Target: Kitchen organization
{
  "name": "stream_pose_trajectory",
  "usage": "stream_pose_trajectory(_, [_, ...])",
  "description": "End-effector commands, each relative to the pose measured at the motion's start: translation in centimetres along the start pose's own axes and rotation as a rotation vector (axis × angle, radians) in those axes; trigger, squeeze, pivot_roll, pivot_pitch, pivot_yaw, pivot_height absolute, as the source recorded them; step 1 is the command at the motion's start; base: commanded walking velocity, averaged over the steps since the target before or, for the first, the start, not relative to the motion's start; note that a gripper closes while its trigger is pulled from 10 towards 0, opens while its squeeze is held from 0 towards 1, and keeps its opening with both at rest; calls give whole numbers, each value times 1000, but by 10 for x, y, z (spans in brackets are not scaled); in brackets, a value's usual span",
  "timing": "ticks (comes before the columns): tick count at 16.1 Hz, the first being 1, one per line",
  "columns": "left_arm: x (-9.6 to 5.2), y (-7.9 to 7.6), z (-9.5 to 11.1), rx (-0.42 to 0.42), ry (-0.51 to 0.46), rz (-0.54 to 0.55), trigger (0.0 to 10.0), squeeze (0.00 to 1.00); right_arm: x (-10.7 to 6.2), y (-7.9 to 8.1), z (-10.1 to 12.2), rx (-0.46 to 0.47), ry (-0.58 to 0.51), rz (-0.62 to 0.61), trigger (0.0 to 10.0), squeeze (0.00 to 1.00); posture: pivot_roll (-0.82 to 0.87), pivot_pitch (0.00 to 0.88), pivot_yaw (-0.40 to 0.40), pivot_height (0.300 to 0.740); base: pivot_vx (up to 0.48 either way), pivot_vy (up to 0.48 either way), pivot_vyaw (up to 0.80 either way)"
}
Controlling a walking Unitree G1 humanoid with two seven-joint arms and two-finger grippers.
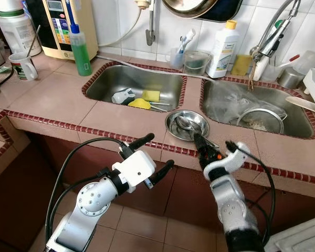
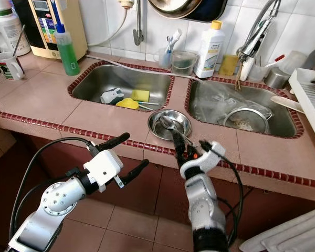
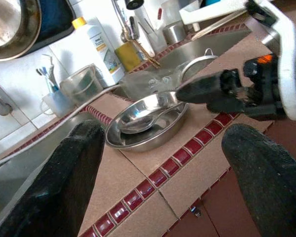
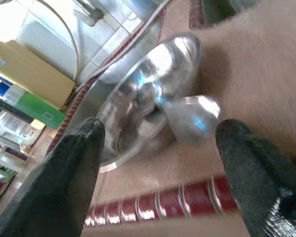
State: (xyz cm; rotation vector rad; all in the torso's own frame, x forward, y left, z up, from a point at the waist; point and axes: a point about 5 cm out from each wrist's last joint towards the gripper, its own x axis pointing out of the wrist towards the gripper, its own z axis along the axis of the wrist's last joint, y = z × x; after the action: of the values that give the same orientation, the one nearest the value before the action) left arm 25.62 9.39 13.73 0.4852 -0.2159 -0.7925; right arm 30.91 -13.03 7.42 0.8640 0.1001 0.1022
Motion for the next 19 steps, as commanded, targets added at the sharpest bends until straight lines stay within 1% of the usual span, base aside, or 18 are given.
stream_pose_trajectory(1, [0, 1, 4, 10, -16, -1, 10000, 0, -3, 3, -4, 21, 8, 9, 0, 0, 86, 0, -53, 740, 0, 0, 0])
stream_pose_trajectory(6, [0, 1, 3, 9, -12, -2, 10000, 0, -4, 8, -1, 44, -11, 14, 0, 0, 86, 0, -50, 740, 0, 0, 0])
stream_pose_trajectory(7, [0, 1, 3, 9, -11, -2, 10000, 0, -3, 8, 0, 45, -14, 17, 3647, 0, 86, 0, -47, 740, 0, 0, 0])
stream_pose_trajectory(9, [0, 2, 3, 12, -10, 1, 10000, 0, -2, 7, 2, 33, -9, 7, 5216, 0, 88, 0, -46, 740, 0, 0, 0])
stream_pose_trajectory(10, [-1, 3, 3, 12, -9, 3, 10000, 0, -1, 7, 2, 17, -4, -1, 10000, 0, 89, 0, -44, 740, 0, 0, 0])
stream_pose_trajectory(16, [-1, 4, 2, 13, -5, 7, 10000, 0, -2, 9, 4, 41, -27, 7, 10000, 0, 88, 0, -41, 740, 0, 0, 0])
stream_pose_trajectory(19, [-1, 4, 2, 14, -4, 4, 10000, 0, 0, 11, 12, 52, -61, 21, 10000, 0, 88, 0, -39, 740, 0, 0, 0])
